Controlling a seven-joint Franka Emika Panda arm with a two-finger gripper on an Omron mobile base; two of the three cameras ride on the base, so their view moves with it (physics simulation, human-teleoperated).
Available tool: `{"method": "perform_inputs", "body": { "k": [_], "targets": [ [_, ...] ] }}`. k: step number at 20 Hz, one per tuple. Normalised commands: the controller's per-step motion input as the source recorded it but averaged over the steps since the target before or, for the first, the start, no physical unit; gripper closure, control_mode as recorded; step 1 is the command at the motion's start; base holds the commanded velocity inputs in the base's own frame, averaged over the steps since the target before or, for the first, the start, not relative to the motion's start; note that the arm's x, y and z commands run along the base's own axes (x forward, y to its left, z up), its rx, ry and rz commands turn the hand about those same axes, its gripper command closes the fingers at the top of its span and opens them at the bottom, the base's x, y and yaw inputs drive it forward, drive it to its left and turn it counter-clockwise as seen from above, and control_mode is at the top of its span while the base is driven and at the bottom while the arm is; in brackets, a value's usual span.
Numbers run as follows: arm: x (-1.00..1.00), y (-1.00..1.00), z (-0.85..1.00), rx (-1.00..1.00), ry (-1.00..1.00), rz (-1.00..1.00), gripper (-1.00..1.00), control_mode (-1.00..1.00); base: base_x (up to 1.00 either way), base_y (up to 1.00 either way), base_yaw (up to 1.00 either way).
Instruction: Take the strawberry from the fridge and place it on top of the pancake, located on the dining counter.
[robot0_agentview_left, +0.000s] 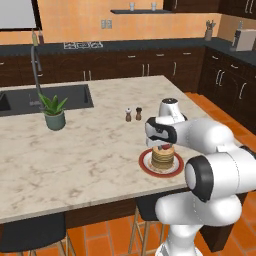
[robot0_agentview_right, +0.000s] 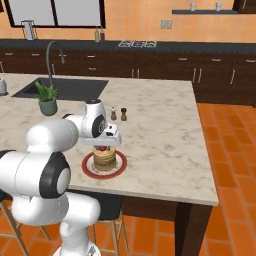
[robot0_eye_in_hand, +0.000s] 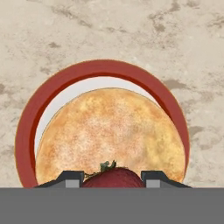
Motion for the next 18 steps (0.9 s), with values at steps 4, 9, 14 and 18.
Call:
{"method": "perform_inputs", "body": {
  "k": [4, 9, 14, 18],
  "targets": [
    [0.16, 0.00, 0.00, 0.00, 0.00, 0.00, 1.00, -1.00, 0.00, 0.00, 0.00],
    [0.06, 0.00, 0.00, 0.00, 0.00, 0.00, 1.00, -1.00, 0.00, 0.00, 0.00],
    [0.00, 0.00, 0.00, 0.00, 0.00, 0.00, -1.00, -1.00, 0.00, 0.00, 0.00],
    [0.00, 0.00, 0.00, 0.00, 0.00, 0.00, -1.00, -1.00, 0.00, 0.00, 0.00]
  ]
}}
